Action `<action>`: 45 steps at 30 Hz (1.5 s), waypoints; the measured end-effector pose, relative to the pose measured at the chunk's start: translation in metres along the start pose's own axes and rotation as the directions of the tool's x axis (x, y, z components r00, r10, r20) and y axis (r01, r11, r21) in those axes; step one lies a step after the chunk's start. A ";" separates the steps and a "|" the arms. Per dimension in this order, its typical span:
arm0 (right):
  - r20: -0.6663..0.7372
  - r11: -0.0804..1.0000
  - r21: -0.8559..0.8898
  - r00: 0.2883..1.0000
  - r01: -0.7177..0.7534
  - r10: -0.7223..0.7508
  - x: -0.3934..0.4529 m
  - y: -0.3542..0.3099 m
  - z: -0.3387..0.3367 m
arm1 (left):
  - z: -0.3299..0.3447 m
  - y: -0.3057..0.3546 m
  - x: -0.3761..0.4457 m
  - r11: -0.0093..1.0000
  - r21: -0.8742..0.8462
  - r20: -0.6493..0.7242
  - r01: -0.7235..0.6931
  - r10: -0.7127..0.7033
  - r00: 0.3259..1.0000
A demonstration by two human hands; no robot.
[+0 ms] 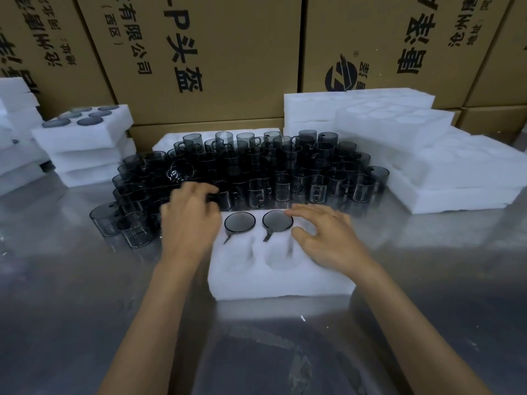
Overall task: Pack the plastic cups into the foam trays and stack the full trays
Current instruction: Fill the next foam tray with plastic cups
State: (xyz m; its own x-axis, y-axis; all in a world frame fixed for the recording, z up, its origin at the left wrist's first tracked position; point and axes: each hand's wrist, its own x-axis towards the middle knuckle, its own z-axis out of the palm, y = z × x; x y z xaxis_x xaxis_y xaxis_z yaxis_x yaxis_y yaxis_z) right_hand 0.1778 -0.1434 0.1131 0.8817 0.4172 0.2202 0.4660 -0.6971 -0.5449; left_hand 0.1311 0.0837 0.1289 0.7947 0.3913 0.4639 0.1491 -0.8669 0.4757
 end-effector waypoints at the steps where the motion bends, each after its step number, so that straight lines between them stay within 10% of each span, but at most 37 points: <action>1: 0.003 1.000 -0.002 1.000 0.001 -0.001 0.000 0.001 0.000 | -0.004 -0.009 0.001 0.993 0.078 -0.047 0.084 -0.080 0.996; 6: 0.011 1.000 0.027 1.000 -0.006 0.005 0.000 0.002 0.000 | -0.004 -0.025 -0.004 0.931 0.119 0.091 0.345 -0.356 0.930; 15: -0.157 0.760 0.639 0.948 -0.117 0.278 -0.006 0.009 -0.005 | -0.010 -0.023 -0.005 0.941 0.168 0.085 0.295 -0.312 0.946; 24: -0.358 0.930 0.362 0.931 0.064 0.076 -0.019 -0.009 -0.005 | -0.012 0.027 -0.015 0.967 -0.162 -0.270 -0.195 0.147 0.952; 33: -0.393 0.930 0.274 0.911 0.247 -0.126 -0.023 -0.012 -0.011 | 0.012 0.082 -0.046 0.788 -0.485 -0.192 -0.380 0.328 0.925; 39: -0.430 0.933 0.280 0.899 0.226 -0.089 -0.020 0.007 -0.026 | 0.012 0.083 -0.047 0.631 -0.732 -0.047 -0.256 0.328 0.944; 45: -0.351 0.947 0.287 0.936 0.141 -0.033 -0.021 0.028 -0.034 | 0.025 0.072 -0.046 0.731 -0.629 0.144 -0.264 0.444 0.885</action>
State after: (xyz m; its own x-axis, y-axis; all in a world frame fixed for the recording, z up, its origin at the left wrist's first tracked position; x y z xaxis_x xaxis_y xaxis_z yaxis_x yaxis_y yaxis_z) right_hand 0.1751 -0.1914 0.1204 0.8354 0.2089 0.5083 0.5450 -0.4342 -0.7172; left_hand 0.1201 -0.0037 0.1234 0.8539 -0.0829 0.5138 -0.4712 -0.5426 0.6954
